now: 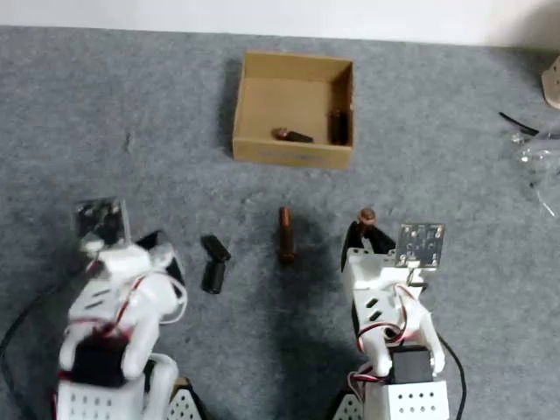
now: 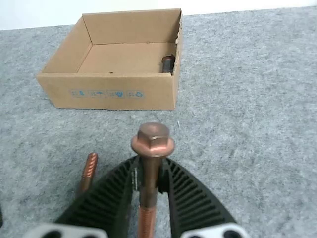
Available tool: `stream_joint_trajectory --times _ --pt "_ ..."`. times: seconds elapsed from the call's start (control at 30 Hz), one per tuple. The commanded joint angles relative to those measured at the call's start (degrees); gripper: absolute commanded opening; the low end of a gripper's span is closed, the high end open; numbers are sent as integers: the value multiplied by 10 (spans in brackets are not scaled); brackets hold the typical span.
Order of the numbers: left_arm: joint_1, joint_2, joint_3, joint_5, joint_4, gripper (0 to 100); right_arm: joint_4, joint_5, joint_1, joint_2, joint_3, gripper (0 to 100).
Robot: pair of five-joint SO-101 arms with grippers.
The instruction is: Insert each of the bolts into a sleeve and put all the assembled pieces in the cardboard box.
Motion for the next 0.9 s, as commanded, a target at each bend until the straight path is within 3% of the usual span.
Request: stream_joint_trajectory --times 0.0,0.1,0.3,0.43,0.63,0.87 --pt "35 149 -35 26 -48 7 -26 -4 7 -7 26 4" --pt "55 269 -51 72 -91 7 -26 -4 7 -7 27 4" --pt "102 410 -137 146 -92 11 -27 -4 7 -7 27 4" --pt "120 418 -142 204 -92 22 -27 -4 7 -7 27 4" --pt "123 422 -135 211 -91 156 -27 -4 7 -7 26 4" --pt "123 423 -124 211 -92 139 -27 -4 7 -7 26 4"
